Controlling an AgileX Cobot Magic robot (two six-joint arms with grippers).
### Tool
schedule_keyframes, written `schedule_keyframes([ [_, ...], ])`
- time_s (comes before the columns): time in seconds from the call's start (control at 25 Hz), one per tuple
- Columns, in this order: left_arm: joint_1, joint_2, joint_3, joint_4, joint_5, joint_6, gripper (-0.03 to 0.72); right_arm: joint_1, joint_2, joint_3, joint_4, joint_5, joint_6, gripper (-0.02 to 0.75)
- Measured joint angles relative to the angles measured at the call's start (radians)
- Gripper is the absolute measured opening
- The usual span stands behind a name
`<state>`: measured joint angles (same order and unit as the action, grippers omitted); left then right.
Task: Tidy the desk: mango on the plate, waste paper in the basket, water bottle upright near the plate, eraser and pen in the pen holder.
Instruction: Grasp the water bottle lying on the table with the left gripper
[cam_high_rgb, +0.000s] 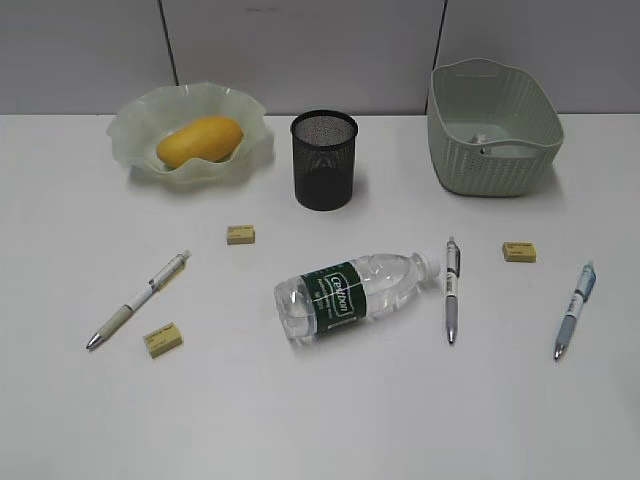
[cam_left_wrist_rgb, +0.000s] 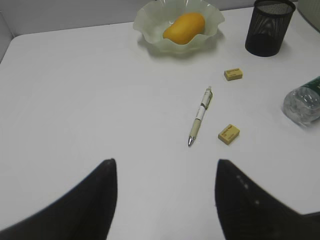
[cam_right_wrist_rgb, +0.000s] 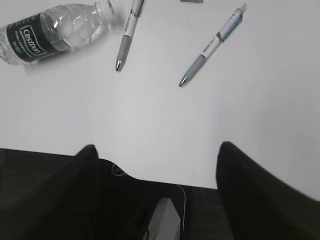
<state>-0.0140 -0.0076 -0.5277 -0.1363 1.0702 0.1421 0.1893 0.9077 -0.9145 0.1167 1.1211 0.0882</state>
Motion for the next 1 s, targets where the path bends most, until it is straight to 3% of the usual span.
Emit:
schedule_keyframes([
  [0.24,0.000,0.000,0.000,-0.001,0.000,0.000,0.469,0.000,-0.224,0.128,-0.010,-0.032,0.007,0.571],
  [0.52,0.000,0.000,0.000,-0.001,0.000,0.001,0.469,0.000,-0.436,0.262,-0.117,-0.048,0.008,0.571],
  [0.72,0.000,0.000,0.000,-0.001,0.000,0.001,0.469,0.000,-0.534,0.354,-0.181,-0.051,0.008,0.571],
  [1.0,0.000,0.000,0.000,-0.001,0.000,0.001,0.468,0.000,-0.585,0.369,-0.186,-0.067,0.008,0.569],
])
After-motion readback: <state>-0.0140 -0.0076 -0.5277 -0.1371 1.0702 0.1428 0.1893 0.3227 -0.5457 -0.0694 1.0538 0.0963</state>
